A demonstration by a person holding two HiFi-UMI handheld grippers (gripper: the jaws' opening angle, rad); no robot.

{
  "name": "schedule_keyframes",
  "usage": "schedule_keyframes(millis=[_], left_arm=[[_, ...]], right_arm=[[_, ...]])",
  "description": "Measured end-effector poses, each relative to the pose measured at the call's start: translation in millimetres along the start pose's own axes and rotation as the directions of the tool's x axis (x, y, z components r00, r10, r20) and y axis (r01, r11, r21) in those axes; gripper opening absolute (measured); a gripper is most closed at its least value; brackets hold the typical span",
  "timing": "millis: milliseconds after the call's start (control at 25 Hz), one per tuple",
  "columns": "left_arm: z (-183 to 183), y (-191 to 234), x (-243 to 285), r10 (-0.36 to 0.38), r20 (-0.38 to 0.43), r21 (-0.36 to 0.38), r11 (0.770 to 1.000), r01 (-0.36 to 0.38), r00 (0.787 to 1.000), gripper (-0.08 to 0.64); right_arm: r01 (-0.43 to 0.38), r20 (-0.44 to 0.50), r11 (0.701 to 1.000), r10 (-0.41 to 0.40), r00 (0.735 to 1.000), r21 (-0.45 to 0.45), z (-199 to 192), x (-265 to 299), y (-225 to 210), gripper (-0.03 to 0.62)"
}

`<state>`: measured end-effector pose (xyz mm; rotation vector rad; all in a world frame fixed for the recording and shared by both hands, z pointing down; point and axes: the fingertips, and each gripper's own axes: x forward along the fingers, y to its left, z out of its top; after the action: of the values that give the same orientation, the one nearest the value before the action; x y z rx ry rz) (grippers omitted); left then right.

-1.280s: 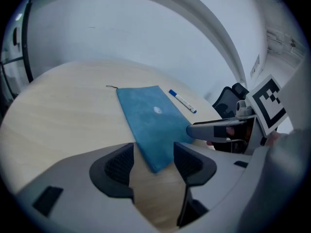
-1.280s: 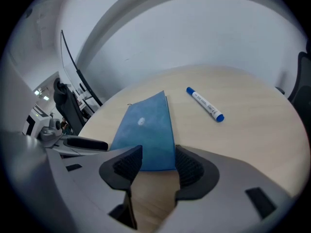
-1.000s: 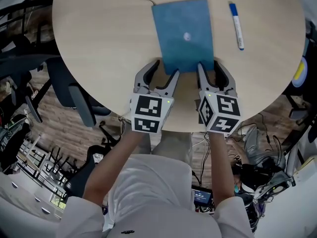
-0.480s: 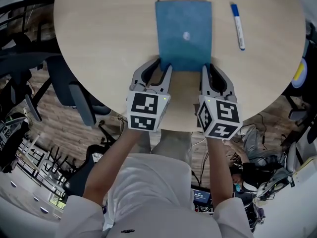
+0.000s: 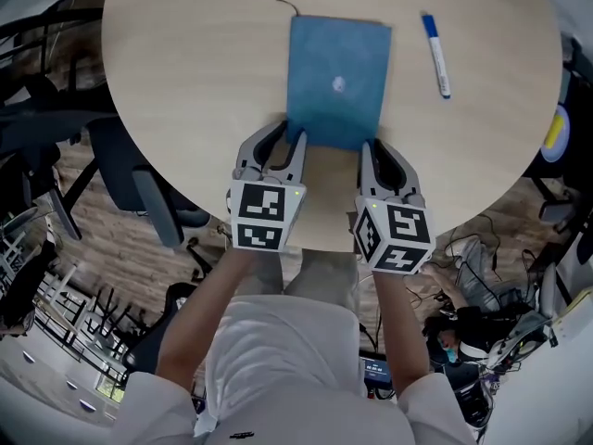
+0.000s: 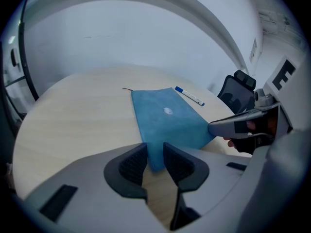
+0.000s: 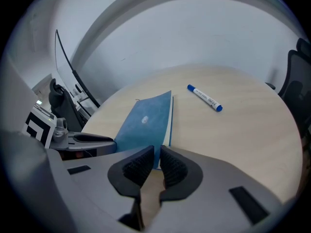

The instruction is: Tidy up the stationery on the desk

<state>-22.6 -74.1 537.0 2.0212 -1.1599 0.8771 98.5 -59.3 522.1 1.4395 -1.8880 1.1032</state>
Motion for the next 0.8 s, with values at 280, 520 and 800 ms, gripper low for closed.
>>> schedule_keyframes(millis=[280,520,800], left_arm=[[-8,2,-6,0.007,-0.021,0.029,1.000,-0.006,1.000,0.112],[-15,6,-13,0.008,-0.026,0.024,1.000,-0.008,1.000,0.106],[-19,7,-19,-0.007,-0.029,0.030,1.000,0.008,1.000,0.103]], right_arm=[[0.011,-0.029,1.000,-0.010,1.000,0.015,-15,-3,6,0.061],[0.013,-0.046,1.000,-0.012,0.999,0.021,-27,-3,12,0.060],[0.047,-0.037,0.999,-0.046,0.998,0.027,-32,0,13,0.061]])
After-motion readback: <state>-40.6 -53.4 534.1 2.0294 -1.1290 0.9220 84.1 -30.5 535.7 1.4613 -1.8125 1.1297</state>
